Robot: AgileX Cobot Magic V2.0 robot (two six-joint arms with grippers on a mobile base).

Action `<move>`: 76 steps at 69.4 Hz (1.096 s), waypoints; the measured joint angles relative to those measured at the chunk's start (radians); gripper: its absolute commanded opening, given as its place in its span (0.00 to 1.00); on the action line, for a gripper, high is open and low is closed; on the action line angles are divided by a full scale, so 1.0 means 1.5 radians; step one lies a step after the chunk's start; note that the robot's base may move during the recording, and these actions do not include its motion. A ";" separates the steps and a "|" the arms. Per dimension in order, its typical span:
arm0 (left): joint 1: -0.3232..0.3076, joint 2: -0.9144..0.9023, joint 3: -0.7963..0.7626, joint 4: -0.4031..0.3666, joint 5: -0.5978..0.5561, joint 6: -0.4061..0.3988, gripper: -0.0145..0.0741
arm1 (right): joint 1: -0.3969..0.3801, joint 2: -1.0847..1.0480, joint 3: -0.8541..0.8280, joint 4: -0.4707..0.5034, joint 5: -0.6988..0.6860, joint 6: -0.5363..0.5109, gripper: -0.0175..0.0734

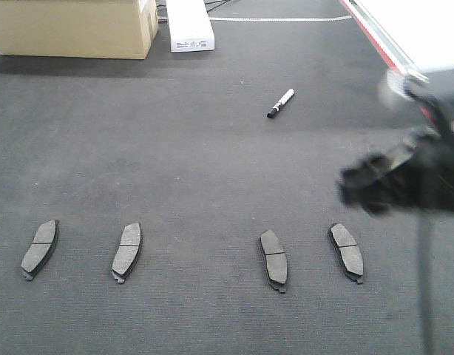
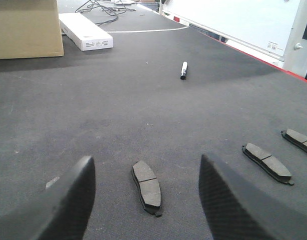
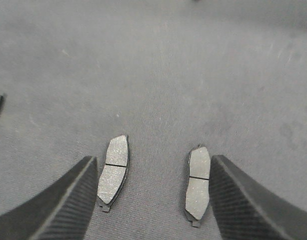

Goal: Move and align brake pads A on conveyor
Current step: 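Open the right gripper, release the pad, and raise it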

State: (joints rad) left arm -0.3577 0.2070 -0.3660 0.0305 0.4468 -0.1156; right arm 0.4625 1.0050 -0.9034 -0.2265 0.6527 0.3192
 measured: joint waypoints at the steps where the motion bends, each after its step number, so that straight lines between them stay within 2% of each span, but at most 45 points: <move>1: 0.000 0.000 0.000 0.000 0.000 0.000 0.67 | 0.000 -0.015 0.012 -0.002 -0.008 0.000 0.71; 13: 0.000 0.000 0.000 0.000 0.000 0.000 0.67 | 0.000 -0.180 0.139 -0.010 -0.077 0.003 0.71; 49: 0.000 0.000 0.000 0.000 0.000 0.000 0.67 | 0.000 -0.536 0.363 -0.012 -0.120 0.002 0.71; 62: 0.000 0.000 0.000 0.000 0.000 0.000 0.67 | 0.000 -0.556 0.388 -0.013 -0.167 0.002 0.71; 76: 0.000 0.000 0.000 0.000 0.000 0.000 0.67 | 0.000 -0.556 0.388 -0.013 -0.170 0.002 0.71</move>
State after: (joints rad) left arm -0.3577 0.2070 -0.3660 0.0305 0.4468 -0.1156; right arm 0.4625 0.1704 -0.3210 -0.2464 0.3971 0.3217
